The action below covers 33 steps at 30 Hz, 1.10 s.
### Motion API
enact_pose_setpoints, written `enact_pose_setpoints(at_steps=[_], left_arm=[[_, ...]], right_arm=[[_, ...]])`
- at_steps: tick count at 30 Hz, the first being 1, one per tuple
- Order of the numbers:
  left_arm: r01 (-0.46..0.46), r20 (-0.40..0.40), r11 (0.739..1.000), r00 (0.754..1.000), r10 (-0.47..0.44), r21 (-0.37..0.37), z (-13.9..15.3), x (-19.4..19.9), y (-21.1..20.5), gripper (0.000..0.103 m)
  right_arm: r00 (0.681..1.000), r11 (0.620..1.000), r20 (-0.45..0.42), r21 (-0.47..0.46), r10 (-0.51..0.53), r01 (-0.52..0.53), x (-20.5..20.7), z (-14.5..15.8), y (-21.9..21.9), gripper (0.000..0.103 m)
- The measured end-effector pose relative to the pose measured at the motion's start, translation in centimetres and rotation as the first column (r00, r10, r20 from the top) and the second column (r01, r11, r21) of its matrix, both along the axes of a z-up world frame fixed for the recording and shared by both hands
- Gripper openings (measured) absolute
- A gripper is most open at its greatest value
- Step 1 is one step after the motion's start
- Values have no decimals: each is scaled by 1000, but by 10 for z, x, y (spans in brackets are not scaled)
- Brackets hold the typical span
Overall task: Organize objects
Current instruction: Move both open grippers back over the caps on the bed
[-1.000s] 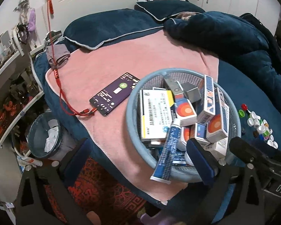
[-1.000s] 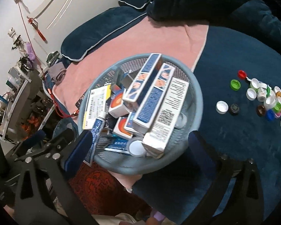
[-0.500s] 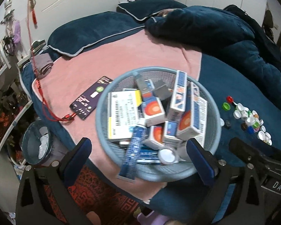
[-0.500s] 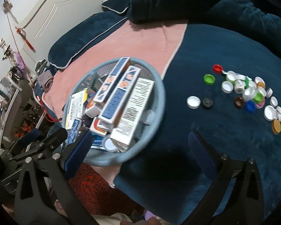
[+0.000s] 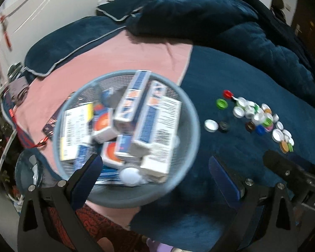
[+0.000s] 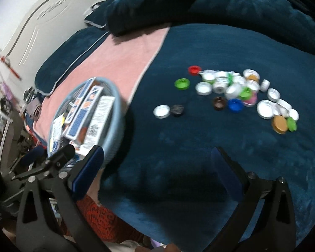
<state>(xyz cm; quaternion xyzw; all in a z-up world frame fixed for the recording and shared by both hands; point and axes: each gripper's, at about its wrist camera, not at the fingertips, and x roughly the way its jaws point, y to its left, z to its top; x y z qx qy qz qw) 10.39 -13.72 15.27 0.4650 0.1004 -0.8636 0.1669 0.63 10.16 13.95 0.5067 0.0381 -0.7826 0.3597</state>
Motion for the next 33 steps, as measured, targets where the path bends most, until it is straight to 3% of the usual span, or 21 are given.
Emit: enact_pose_setpoints(at_steps=[17, 23, 26, 30, 33], left_arm=[[200, 32, 979, 979, -201, 26, -18, -58, 104, 102], [244, 81, 968, 965, -248, 58, -44, -78, 134, 102], [211, 115, 975, 969, -217, 66, -65, -85, 143, 102], [90, 116, 993, 988, -98, 74, -92, -89, 144, 102], [-9, 102, 1000, 995, 6, 29, -107, -94, 138, 101]], right_arm=[[978, 979, 38, 33, -203, 202, -54, -21, 100, 103], [961, 962, 50, 54, -272, 269, -69, -34, 130, 103], [950, 950, 58, 75, -307, 302, -77, -45, 142, 103], [940, 940, 68, 99, -334, 327, -84, -57, 152, 103], [942, 941, 63, 107, -329, 321, -86, -61, 152, 103]])
